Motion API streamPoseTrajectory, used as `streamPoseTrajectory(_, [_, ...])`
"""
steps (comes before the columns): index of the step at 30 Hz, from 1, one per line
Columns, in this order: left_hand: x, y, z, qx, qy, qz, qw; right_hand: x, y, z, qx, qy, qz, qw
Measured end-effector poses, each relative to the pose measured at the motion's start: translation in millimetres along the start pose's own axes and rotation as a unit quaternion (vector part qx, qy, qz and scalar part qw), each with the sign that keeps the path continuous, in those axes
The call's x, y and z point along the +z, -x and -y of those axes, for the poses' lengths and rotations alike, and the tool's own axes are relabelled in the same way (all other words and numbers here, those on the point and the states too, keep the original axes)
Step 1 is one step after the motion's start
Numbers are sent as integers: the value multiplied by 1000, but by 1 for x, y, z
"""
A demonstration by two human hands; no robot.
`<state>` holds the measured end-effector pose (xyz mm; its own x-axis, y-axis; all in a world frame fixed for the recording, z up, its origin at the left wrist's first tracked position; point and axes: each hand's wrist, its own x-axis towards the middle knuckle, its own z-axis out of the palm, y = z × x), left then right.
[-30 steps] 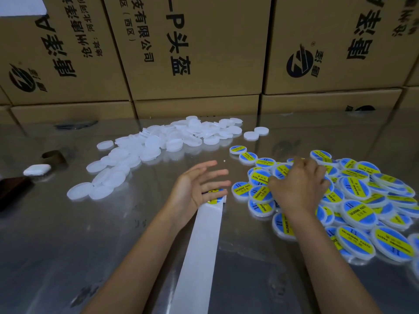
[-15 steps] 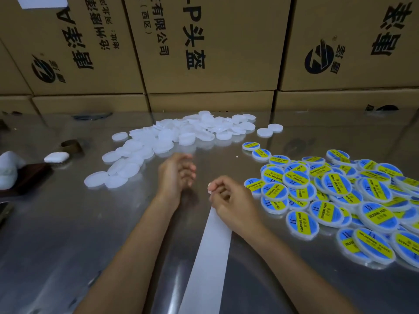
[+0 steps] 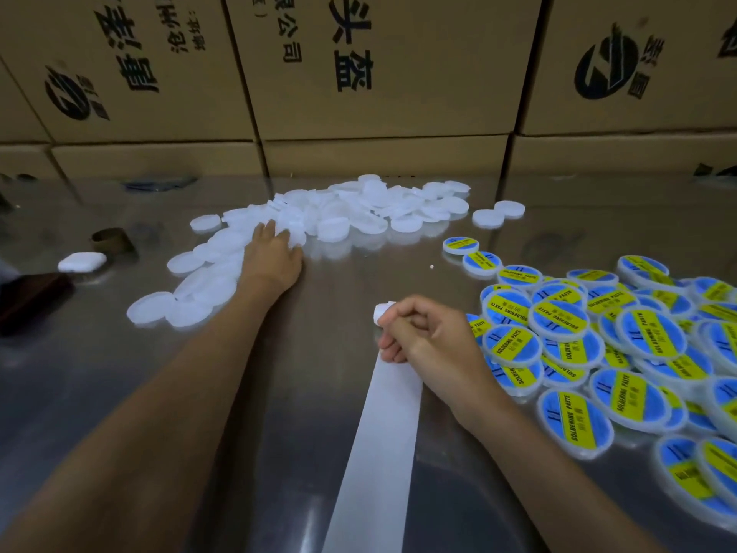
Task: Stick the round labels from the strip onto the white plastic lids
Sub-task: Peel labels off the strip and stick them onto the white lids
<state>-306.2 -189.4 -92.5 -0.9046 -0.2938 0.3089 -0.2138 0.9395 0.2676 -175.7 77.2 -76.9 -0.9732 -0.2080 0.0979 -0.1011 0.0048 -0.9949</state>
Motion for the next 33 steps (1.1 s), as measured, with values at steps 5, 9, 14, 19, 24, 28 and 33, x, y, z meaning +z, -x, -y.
streamPoseTrajectory(5, [2, 1, -5, 48, 71, -87, 993, -1, -3, 0, 4, -18, -14, 1000])
streamPoseTrajectory(9, [-4, 17, -12, 45, 101, -148, 983, -2, -2, 3, 2, -28, -22, 999])
streamPoseTrajectory(14, [-20, 47, -25, -16, 203, -183, 962, -12, -6, 6, -66, 13, -106, 992])
streamPoseTrajectory(19, [-39, 92, -62, -98, 433, -129, 887, -22, -7, -1, -176, 252, -145, 940])
streamPoseTrajectory(24, [-57, 125, -99, -134, 617, -29, 775, -23, -5, -8, -132, 400, -60, 905])
streamPoseTrajectory(28, [-60, 135, -119, -123, 668, 47, 733, -26, -2, -3, -146, 395, -60, 905])
streamPoseTrajectory(33, [-51, 142, -128, -86, 661, 50, 744, -25, -1, -1, -172, 389, -66, 902])
